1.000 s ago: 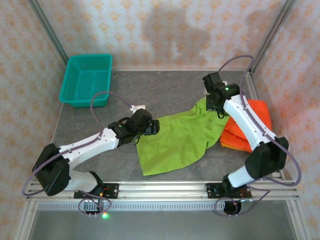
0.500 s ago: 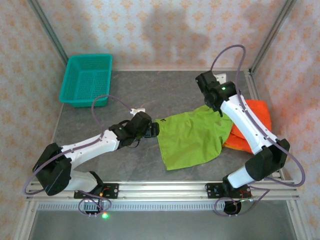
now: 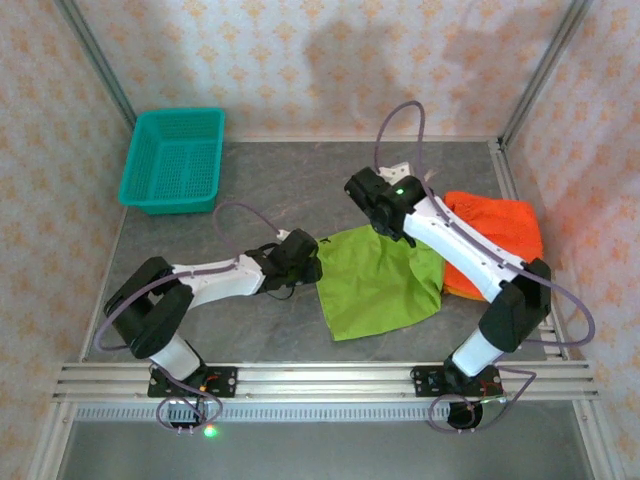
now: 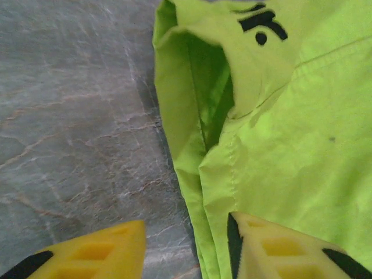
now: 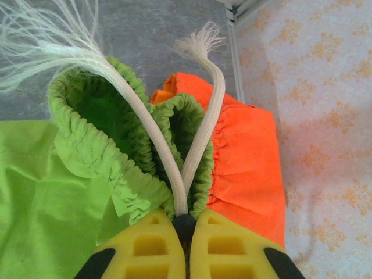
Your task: Fold and stack the shorts
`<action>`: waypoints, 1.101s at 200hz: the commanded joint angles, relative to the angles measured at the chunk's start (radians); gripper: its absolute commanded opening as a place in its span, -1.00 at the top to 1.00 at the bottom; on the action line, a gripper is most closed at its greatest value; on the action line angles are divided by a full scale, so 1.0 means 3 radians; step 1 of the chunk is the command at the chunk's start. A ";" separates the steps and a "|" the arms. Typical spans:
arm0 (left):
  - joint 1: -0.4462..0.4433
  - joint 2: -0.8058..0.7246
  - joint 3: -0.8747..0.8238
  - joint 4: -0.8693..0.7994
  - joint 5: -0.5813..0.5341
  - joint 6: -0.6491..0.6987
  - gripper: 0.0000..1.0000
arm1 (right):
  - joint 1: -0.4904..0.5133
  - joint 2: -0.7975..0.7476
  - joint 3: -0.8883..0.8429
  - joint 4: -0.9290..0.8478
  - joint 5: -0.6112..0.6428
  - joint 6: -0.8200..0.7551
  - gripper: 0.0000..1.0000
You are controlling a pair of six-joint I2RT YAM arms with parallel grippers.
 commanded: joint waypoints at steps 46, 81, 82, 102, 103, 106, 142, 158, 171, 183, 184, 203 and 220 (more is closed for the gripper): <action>-0.0157 0.0464 0.0175 0.0232 0.0050 -0.0248 0.59 | 0.0385 0.0203 0.0033 -0.0124 -0.0117 0.0409 1.00; -0.0171 0.0562 0.0139 0.0319 0.0048 -0.0343 0.62 | 0.0553 0.0241 -0.0059 0.0093 -0.0570 0.0545 1.00; -0.0172 0.0563 0.0138 0.0321 0.0048 -0.0345 0.62 | 0.0556 0.0240 -0.0065 0.0099 -0.0579 0.0551 1.00; -0.0174 0.0584 0.0129 0.0347 0.0048 -0.0372 0.63 | 0.0598 0.0250 -0.0155 0.0250 -0.0857 0.0663 1.00; -0.0174 0.0586 0.0130 0.0350 0.0048 -0.0375 0.63 | 0.0599 0.0250 -0.0164 0.0260 -0.0873 0.0666 1.00; -0.0177 0.0589 0.0127 0.0349 0.0044 -0.0377 0.63 | 0.0605 0.0248 -0.0182 0.0291 -0.0925 0.0680 1.00; -0.0180 0.0590 0.0108 0.0372 0.0026 -0.0431 0.63 | 0.0608 0.0229 -0.0438 0.0639 -0.1408 0.0853 1.00; -0.0176 0.0584 0.0071 0.0430 0.0023 -0.0482 0.62 | 0.0611 0.0229 -0.0534 0.0776 -0.1576 0.0915 1.00; -0.0182 0.0592 0.0042 0.0491 0.0037 -0.0524 0.61 | 0.0608 0.0241 -0.0598 0.0864 -0.1674 0.0993 1.00; -0.0181 0.0602 0.0026 0.0542 0.0057 -0.0560 0.61 | 0.0611 0.0250 -0.0669 0.0981 -0.1797 0.1047 0.99; -0.0182 0.0603 0.0025 0.0548 0.0058 -0.0561 0.61 | 0.0611 0.0252 -0.0677 0.0991 -0.1809 0.1050 0.99; -0.0179 0.0615 0.0010 0.0598 0.0065 -0.0606 0.60 | 0.0608 0.0293 -0.0772 0.1182 -0.2015 0.1126 0.94; -0.0175 0.0581 -0.0026 0.0649 0.0030 -0.0652 0.57 | 0.0606 0.0345 -0.0822 0.1319 -0.2151 0.1195 0.88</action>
